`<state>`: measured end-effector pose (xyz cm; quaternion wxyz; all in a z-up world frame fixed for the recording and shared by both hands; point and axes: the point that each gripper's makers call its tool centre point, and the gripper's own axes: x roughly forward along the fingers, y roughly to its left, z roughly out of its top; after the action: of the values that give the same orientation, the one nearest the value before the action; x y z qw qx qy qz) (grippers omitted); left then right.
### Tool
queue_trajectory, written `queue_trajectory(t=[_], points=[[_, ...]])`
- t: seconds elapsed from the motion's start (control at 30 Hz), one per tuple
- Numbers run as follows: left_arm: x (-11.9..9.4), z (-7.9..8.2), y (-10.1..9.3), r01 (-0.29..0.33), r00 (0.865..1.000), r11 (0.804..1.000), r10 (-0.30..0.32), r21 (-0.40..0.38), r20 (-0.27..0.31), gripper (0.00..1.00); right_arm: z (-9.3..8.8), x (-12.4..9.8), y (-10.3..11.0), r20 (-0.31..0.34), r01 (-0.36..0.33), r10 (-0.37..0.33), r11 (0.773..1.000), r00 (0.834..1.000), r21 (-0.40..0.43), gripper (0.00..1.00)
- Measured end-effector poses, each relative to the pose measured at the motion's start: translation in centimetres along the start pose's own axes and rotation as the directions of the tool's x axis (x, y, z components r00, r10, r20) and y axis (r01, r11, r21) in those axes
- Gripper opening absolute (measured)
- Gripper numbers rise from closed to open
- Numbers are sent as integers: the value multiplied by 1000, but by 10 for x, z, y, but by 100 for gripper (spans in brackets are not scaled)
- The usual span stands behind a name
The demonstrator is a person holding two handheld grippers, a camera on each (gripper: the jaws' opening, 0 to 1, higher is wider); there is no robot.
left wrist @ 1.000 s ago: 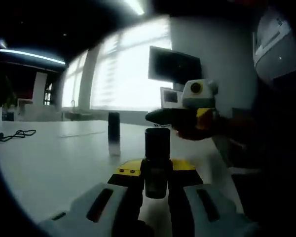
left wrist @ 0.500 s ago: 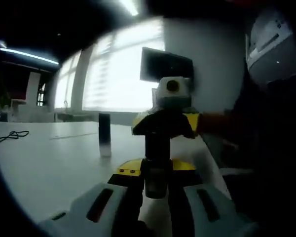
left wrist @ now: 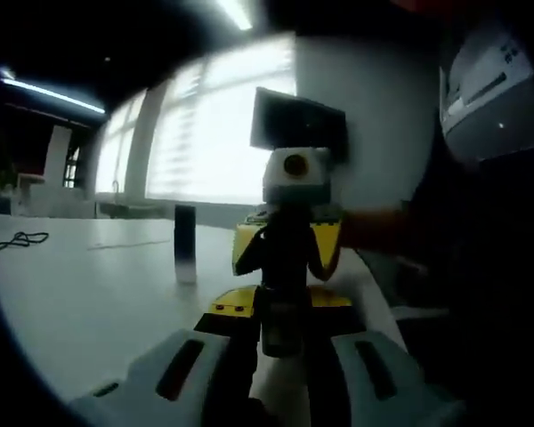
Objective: Pick up cosmetic bottle twist off cap place on table pick up cap screw tight cap place on table
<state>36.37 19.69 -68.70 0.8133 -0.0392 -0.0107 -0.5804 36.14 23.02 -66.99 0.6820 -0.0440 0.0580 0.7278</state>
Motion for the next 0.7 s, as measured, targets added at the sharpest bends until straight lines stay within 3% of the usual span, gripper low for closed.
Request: queue_trajectory(t=[0.13,0.43,0.7], points=[[0,0,1,-5,1000,1000,5,0,0,9,0,2,2,6,-6,6,1000,1000,3,10],[0,-2,3,-18,1000,1000,18,5,-3,9,-2,3,0,13,24,-24,1000,1000,-15,10],[-1,-3,10,-64,998,998,64,27,-8,8,-2,5,-6,13,126,-125,991,992,-50,9]])
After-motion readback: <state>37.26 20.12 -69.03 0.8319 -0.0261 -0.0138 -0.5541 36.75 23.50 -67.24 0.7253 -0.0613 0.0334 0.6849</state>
